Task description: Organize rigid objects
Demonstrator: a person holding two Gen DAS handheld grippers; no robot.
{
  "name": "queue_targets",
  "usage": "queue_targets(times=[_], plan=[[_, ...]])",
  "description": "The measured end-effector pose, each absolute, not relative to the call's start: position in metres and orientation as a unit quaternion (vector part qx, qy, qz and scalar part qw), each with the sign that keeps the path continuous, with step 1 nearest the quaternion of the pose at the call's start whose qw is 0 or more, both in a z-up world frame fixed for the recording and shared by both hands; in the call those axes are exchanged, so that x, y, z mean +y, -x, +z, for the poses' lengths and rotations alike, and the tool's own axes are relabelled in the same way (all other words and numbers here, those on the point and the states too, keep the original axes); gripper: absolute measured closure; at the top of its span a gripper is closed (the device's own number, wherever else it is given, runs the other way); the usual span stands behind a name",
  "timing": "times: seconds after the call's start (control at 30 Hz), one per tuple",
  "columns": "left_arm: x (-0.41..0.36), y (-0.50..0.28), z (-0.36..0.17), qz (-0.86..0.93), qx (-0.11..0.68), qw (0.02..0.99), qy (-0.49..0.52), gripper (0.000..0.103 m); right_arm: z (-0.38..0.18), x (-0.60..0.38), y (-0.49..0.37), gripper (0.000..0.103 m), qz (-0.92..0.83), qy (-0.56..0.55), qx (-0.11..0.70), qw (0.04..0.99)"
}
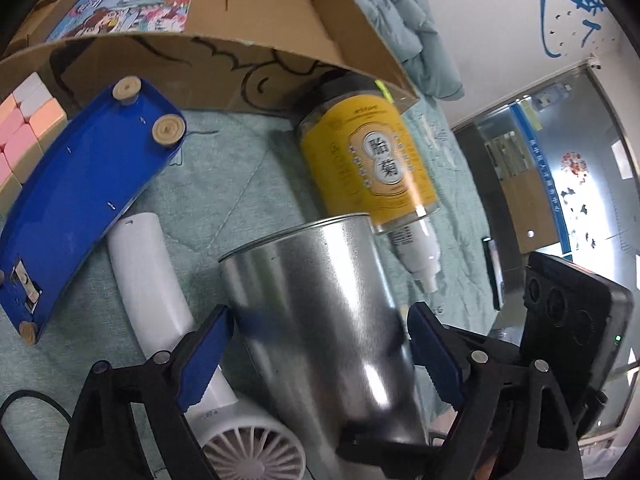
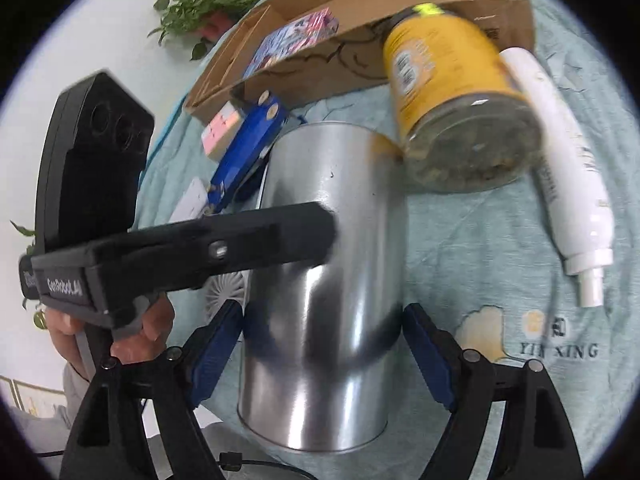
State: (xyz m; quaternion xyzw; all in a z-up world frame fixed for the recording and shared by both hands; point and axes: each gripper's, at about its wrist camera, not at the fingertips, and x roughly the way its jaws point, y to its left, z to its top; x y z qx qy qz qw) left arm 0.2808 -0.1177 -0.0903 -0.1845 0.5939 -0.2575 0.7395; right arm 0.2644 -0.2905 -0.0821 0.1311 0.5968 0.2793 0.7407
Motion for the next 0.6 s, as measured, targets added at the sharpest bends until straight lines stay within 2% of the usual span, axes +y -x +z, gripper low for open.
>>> queue_targets(times=[0.4,0.6], plan=[[-0.135,-0.298,-0.103,-0.251,0.599,0.736,0.193,0.016,-0.099,-0.271,-0.278,0.016,0.269,-0.135,0.606,0.736],[-0.114,-0.283,-0.101,-0.263,0.588,0.738,0.203,0.018,-0.097,-0.265,-0.278,0.016,0.247,-0.122,0.605,0.747]])
